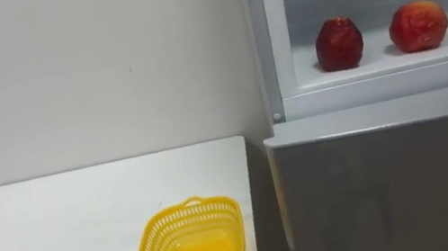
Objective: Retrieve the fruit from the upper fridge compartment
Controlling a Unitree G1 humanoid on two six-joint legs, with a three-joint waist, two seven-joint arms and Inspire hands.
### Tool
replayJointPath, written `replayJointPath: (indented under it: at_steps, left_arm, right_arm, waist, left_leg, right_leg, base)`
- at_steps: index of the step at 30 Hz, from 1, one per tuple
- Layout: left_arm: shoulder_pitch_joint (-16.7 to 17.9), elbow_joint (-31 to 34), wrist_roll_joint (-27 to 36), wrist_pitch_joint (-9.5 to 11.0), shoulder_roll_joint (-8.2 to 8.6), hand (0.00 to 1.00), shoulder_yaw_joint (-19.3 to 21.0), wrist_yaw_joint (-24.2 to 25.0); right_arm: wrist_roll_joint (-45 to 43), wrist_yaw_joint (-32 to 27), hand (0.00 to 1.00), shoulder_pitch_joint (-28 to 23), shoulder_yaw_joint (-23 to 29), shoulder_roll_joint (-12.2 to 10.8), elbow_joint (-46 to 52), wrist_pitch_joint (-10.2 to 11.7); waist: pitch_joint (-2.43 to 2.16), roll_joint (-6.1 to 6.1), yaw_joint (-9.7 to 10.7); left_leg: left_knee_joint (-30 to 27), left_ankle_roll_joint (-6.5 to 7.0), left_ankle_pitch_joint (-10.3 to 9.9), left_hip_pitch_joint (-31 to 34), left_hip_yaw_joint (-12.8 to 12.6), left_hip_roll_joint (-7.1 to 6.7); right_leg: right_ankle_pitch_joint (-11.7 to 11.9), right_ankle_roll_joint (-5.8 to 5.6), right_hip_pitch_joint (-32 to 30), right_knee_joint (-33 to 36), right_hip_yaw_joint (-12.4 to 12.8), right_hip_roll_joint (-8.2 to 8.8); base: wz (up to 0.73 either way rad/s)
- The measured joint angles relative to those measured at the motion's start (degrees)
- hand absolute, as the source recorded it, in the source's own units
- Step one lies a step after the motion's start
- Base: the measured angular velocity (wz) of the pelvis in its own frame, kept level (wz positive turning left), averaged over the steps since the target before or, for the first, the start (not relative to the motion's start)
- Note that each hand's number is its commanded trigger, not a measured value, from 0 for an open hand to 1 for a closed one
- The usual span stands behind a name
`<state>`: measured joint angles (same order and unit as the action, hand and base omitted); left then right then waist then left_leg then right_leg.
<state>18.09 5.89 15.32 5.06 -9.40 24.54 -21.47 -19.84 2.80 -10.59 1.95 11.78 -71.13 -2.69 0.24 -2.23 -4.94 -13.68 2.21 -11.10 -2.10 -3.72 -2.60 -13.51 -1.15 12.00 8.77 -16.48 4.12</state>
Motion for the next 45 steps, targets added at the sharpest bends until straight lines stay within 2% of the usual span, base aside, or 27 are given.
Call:
replayJointPath:
  at_steps: [3,5,6,9,11,13,17,19,22,26,28,32,34,37,40,43,45]
  left_arm:
    - [0.19,-7.71,-0.15,0.05,0.07,0.00,-0.89,-3.08]
    - [0.29,-11.91,0.12,0.06,0.08,0.00,-2.46,-4.25]
    - [0.56,-14.83,0.35,0.10,0.08,0.00,-3.74,-4.61]
    - [1.63,-22.98,0.20,0.07,0.10,0.00,-7.73,-5.00]
    - [1.83,-28.15,0.22,-0.12,0.31,0.00,-9.63,-4.55]
    - [1.88,-33.64,0.25,-0.16,1.40,0.00,-10.30,-3.45]
    - [2.17,-41.03,-1.26,-0.20,1.73,0.00,-13.01,-1.44]
    - [2.03,-48.83,-3.90,-0.33,1.79,0.00,-15.76,0.26]
    - [1.55,-56.03,-4.87,-1.29,2.00,0.00,-18.18,3.48]
    - [0.76,-60.80,-4.93,-2.82,2.16,0.00,-19.93,6.76]
    - [-0.23,-63.37,-7.32,-3.33,2.17,0.00,-20.45,9.04]
    - [-2.09,-64.36,-12.64,-4.93,2.18,0.00,-21.55,12.79]
    - [-4.04,-64.40,-15.08,-5.12,1.85,0.00,-23.06,14.80]
    - [-5.04,-64.40,-16.17,-5.46,0.58,0.00,-25.41,15.86]
    - [-5.36,-64.41,-18.30,-5.86,0.10,0.00,-26.06,16.21]
    - [-5.78,-64.41,-19.51,-5.92,0.02,0.00,-27.23,16.49]
    - [-6.07,-64.39,-20.04,-5.91,-0.14,0.00,-27.93,16.62]
  right_arm:
    - [0.33,-0.05,0.00,0.22,-0.12,-0.09,0.09,0.07]
    - [0.34,-0.05,0.00,0.42,-0.11,-0.35,0.06,0.07]
    - [0.38,0.01,0.00,0.69,-0.09,-0.36,0.06,0.04]
    - [-0.01,-0.05,0.00,1.00,0.04,-0.35,0.12,-0.88]
    - [-0.03,-0.07,0.00,0.95,0.04,-0.38,0.21,-1.14]
    - [-0.10,-0.06,0.00,0.58,0.03,-0.43,0.20,-1.16]
    - [0.30,-0.01,0.00,0.54,-0.03,-0.50,0.17,-1.52]
    - [0.60,0.07,0.00,0.27,-0.06,-0.69,-0.09,-2.15]
    - [0.81,0.65,0.00,0.31,-0.26,-1.10,-0.03,-2.31]
    - [0.72,1.13,0.00,0.08,-0.85,-1.26,-0.19,-3.43]
    - [-0.05,1.15,0.00,-0.16,-0.79,-1.72,-0.30,-3.67]
    - [-0.17,1.18,0.00,0.03,-0.80,-2.87,-0.46,-3.93]
    - [-0.01,0.92,0.00,0.57,-1.45,-3.03,-0.25,-4.37]
    - [0.07,-0.43,0.00,0.82,-3.12,-3.05,0.29,-4.38]
    - [0.08,-1.76,0.00,0.91,-3.02,-3.29,1.56,-4.37]
    - [0.13,-3.30,0.00,0.42,-2.79,-3.22,6.17,-4.12]
    - [1.23,-4.53,0.00,0.37,-2.05,-3.16,8.53,-3.04]
  waist:
    - [0.00,1.08,0.13]
    - [-0.16,1.05,0.03]
    - [-0.09,1.52,0.00]
    - [-0.11,1.67,0.25]
    - [-0.12,1.72,0.27]
    - [-0.11,1.56,0.46]
    - [0.07,1.57,0.56]
    - [-0.04,1.34,1.91]
    - [-0.10,1.53,3.11]
    - [-0.10,1.86,3.62]
    - [-0.05,2.16,4.19]
    - [0.04,2.82,5.01]
    - [0.11,3.05,5.00]
    - [0.09,3.21,6.33]
    - [0.11,3.12,7.87]
    - [0.00,3.04,8.23]
    - [0.06,2.80,8.51]
  left_leg:
    - [0.18,-0.01,0.00,-0.06,0.22,-0.11]
    - [0.05,-0.01,0.00,-0.03,0.47,-0.16]
    - [0.04,-0.01,0.00,-0.02,0.69,-0.17]
    - [0.09,-0.07,-0.13,-0.04,0.78,-0.17]
    - [0.10,-0.07,-0.23,-0.06,0.80,-0.16]
    - [0.10,-0.04,-0.55,-0.13,0.65,-0.11]
    - [0.24,-0.01,-0.63,-0.55,0.64,-0.11]
    - [0.19,0.03,-0.65,-0.84,0.62,-0.12]
    - [0.05,0.00,-0.64,-0.60,0.71,-0.05]
    - [0.01,-0.06,-0.57,-0.66,0.51,-0.04]
    - [0.12,-0.07,-0.55,-0.93,0.29,0.04]
    - [0.04,-0.08,-0.54,-0.76,-0.85,0.25]
    - [0.01,-0.02,-0.51,-0.15,-2.11,0.81]
    - [0.02,0.17,-0.59,-0.06,-3.32,0.76]
    - [0.22,0.35,-0.70,0.08,-3.81,0.76]
    - [0.72,0.34,-0.68,-0.05,-4.43,0.76]
    - [0.74,0.34,-0.67,-0.07,-4.76,0.76]
  right_leg:
    - [-0.04,-0.06,0.00,-0.07,-0.11,0.01]
    - [-0.03,-0.07,-0.05,-0.04,-0.29,0.01]
    - [-0.01,-0.09,-0.06,0.05,-0.61,0.03]
    - [0.01,-0.09,0.07,0.09,-1.01,0.01]
    - [0.02,-0.10,0.32,0.13,-1.03,0.01]
    - [0.02,-0.10,0.59,0.12,-1.03,-0.01]
    - [0.02,-0.10,0.79,0.14,-0.95,0.05]
    - [0.02,-0.11,1.22,0.21,-0.84,0.05]
    - [0.02,-0.11,1.02,0.23,-0.67,-0.02]
    - [0.02,-0.11,0.94,0.24,0.58,-0.04]
    - [0.01,-0.09,0.93,0.20,2.29,-0.14]
    - [-0.01,-0.06,0.23,0.67,2.85,-0.16]
    - [0.01,0.06,-1.11,1.03,4.37,-0.24]
    - [-0.06,-0.06,-1.80,0.97,5.57,-0.17]
    - [0.04,-0.21,-2.13,1.00,6.04,-0.09]
    - [0.06,-0.26,-3.09,1.28,7.01,-0.10]
    - [0.08,-0.28,-3.25,1.29,7.12,-0.14]
  base:
    - [0.02]
    - [0.06]
    - [0.05]
    - [0.00]
    - [0.02]
    - [0.00]
    - [-0.01]
    - [0.00]
    - [0.00]
    - [-0.05]
    - [-0.07]
    - [-0.14]
    - [-0.28]
    - [-0.20]
    - [-0.08]
    - [-0.16]
    - [-0.08]
